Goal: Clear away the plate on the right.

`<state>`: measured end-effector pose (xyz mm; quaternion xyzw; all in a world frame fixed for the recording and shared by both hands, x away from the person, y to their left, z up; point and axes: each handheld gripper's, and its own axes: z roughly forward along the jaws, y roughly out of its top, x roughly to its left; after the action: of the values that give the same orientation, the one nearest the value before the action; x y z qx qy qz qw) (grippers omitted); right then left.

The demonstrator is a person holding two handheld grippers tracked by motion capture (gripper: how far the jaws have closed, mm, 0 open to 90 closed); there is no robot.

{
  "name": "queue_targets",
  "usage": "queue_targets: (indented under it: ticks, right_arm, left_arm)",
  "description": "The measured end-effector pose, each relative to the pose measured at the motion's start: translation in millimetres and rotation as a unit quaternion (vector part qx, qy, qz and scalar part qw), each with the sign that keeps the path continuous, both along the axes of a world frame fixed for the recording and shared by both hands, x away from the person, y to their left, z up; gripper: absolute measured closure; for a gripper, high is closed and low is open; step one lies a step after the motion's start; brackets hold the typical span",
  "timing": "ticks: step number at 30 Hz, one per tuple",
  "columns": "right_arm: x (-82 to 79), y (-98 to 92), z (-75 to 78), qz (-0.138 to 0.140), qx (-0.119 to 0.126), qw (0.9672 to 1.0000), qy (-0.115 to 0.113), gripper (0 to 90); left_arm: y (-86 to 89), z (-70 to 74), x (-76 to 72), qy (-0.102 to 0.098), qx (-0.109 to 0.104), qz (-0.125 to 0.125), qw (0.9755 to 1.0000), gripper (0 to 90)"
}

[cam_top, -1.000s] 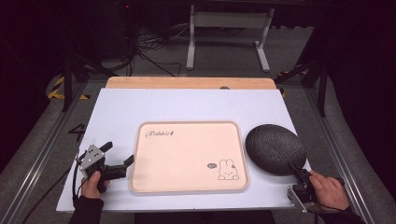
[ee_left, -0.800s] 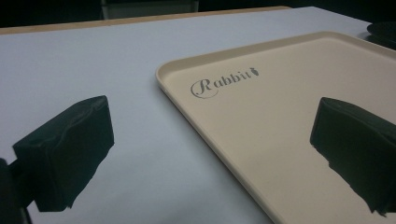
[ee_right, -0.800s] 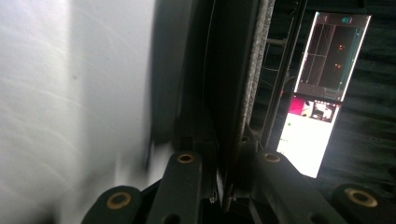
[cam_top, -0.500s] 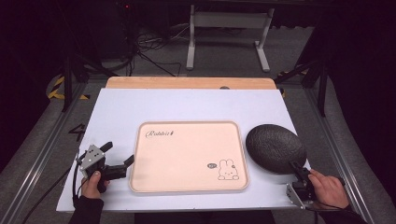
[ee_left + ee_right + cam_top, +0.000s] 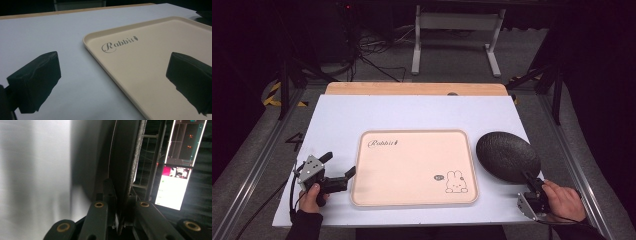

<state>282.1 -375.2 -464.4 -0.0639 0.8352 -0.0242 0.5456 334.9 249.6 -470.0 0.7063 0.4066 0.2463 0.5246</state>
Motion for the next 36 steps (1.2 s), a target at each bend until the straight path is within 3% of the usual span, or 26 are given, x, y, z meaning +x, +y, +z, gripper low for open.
queue_targets:
  ticks: [14,22,36]
  right_arm:
    - [2.1,4.3,37.7,0.006,-0.005,0.9992,-0.04,85.4]
    - [3.9,9.6,45.0,0.004,-0.002,0.999,-0.044,85.4]
    - [15.8,35.7,57.6,0.042,-0.003,0.9978,-0.05,85.4]
  left_arm:
    - [-0.1,0.0,-0.1,0.0,0.0,-0.002,1.0,0.5]
    - [-0.3,0.0,-0.1,-0.001,0.001,-0.002,1.0,0.5]
    - [-0.5,-0.1,0.7,0.003,0.003,-0.001,1.0,0.5]
